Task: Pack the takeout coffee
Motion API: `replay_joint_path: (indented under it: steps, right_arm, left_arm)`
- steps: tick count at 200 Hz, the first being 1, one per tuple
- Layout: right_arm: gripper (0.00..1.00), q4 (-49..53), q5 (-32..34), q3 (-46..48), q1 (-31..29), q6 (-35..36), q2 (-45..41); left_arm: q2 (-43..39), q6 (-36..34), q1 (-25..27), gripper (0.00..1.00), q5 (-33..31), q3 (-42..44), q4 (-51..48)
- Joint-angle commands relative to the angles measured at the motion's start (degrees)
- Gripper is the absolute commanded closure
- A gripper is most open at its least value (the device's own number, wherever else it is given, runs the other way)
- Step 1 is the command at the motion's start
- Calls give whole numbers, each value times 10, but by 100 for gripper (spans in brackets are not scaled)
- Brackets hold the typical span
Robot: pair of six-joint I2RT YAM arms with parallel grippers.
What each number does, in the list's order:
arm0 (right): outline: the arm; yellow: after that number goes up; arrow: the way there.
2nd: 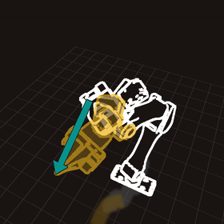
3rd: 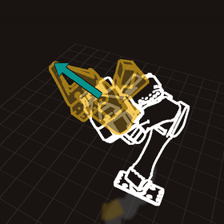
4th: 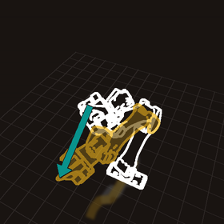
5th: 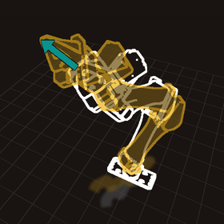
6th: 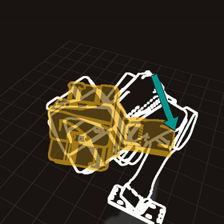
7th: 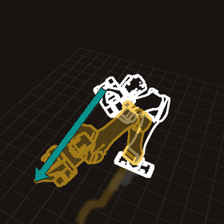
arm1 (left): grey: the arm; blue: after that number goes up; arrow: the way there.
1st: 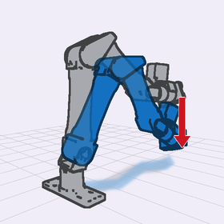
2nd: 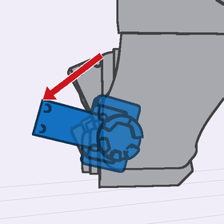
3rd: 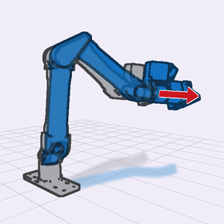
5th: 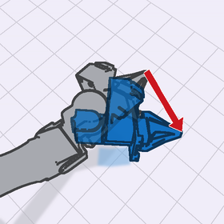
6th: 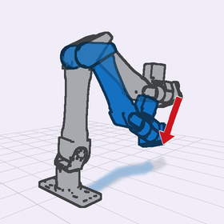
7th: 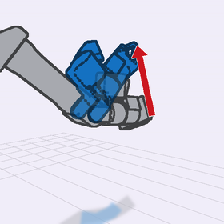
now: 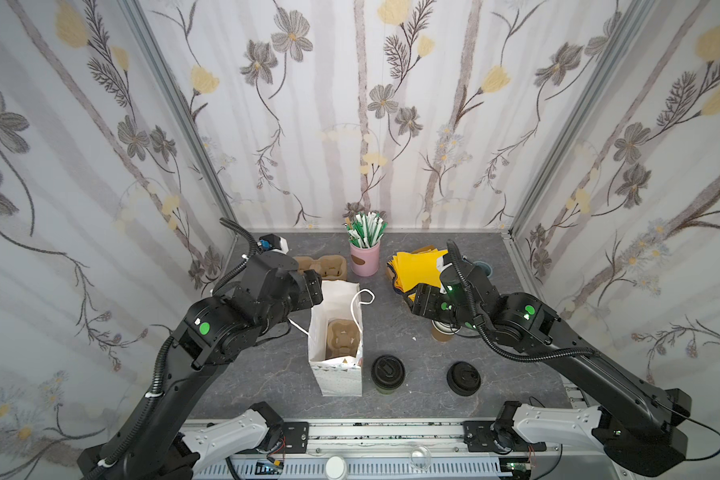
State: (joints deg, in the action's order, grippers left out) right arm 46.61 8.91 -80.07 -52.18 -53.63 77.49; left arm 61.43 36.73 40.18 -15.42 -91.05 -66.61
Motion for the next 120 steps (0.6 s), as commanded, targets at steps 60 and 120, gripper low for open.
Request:
replay_joint_path:
  steps: [60, 120]
  right_arm:
    - [4, -5, -66, -170, -62, 31, 160]
    - [13, 41, -56, -222, -76, 20, 255]
  left_arm:
    - [11, 50, -35, 10, 148, 62, -117]
    - [2, 14, -75, 35, 187, 148, -56]
